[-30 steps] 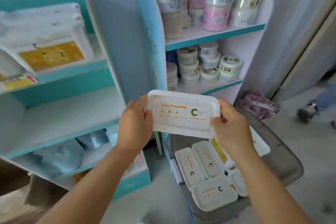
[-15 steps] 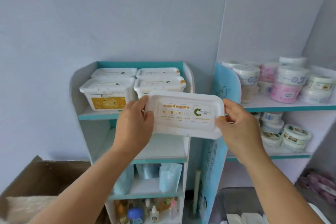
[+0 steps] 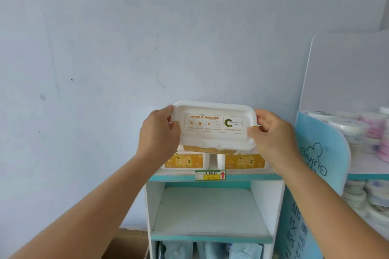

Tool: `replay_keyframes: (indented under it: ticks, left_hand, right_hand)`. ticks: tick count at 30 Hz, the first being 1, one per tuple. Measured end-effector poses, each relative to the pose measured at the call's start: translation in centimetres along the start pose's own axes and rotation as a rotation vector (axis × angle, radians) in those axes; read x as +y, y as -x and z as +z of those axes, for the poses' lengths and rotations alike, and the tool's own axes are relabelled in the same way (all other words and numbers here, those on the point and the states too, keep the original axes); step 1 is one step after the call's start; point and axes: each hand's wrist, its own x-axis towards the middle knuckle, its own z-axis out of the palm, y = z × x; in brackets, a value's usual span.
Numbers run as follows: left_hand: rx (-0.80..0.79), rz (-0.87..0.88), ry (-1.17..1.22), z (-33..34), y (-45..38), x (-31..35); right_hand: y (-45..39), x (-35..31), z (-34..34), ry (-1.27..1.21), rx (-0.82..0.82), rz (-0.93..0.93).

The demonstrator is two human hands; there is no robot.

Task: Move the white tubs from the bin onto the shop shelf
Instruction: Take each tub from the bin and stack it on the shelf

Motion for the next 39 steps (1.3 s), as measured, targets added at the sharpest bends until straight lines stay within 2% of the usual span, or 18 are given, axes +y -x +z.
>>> replay_keyframes:
  ticks: [6,16,22,29,36,39]
  left_hand:
    - [-0.046,-0.004,0.069,2.8,-3.7,-0.2]
    - [-0.087,-0.065,0.124,11.0,-11.6,0.8]
    - [-0.157,-0.112,0.105,15.1,-14.7,1.3]
    - [-0.21,-0.13,0.076,17.4,-15.7,1.5]
    - [-0.247,-0.015,-0.161,15.7,-14.4,2.7]
    - [-0.246,0.091,-0.187,14.7,-12.7,3.1]
  right_hand:
    - [-4.4,0.2,0.8,0.072,0.051,0.013]
    - [-14.3,3.8,0.7,0.107,0.091,0.039]
    - [-18.9,6.2,1.2,0.191,0.045,0.1]
    - [-20.4,7.9,0.8,0.322,-0.01,0.124]
    - [-19.3,7.4,0.6,0.473,-0.155,0.057]
    - [-17.5,7.3,0.6,0.542,-0.182,-0.068]
